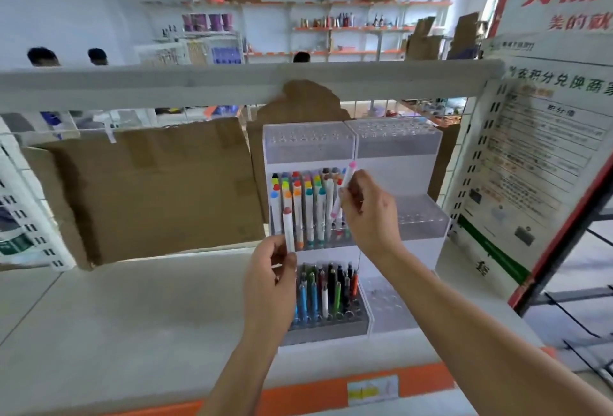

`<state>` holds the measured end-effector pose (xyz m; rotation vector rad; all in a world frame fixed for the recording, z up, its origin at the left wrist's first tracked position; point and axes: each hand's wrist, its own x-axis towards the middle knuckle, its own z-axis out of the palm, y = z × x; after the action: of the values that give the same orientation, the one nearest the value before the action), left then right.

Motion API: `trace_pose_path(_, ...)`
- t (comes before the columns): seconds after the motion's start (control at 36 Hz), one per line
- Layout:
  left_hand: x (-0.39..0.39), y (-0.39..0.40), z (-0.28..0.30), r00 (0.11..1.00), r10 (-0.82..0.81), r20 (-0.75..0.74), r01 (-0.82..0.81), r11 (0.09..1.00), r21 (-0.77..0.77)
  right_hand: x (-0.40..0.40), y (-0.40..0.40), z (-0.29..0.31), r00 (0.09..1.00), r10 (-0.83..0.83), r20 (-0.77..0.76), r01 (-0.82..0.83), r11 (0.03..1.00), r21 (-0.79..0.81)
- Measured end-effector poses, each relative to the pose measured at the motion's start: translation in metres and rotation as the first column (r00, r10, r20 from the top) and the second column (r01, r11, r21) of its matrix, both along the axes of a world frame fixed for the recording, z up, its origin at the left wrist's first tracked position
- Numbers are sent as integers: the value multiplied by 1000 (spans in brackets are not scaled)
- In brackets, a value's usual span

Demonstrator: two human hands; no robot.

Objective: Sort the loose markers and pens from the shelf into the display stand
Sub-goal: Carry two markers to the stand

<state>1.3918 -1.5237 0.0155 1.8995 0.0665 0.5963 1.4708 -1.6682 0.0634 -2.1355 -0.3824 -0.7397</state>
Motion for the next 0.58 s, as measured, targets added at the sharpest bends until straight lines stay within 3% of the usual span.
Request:
trace_pose_path(0.17, 0, 0, -4, 1000, -27, 12, 27, 1000, 9, -3, 1, -5, 999, -11, -42, 7, 996, -89)
trace_pose_path(0.33, 0, 0, -7, 999, -46, 11, 46, 999, 11, -1, 7, -8, 983, -103, -154, 67, 972, -224)
trace_pose_path(0.58, 2, 0, -8, 998, -56, 9, 56, 998, 24, 0, 11, -9, 957, -222, -188, 149, 928, -342)
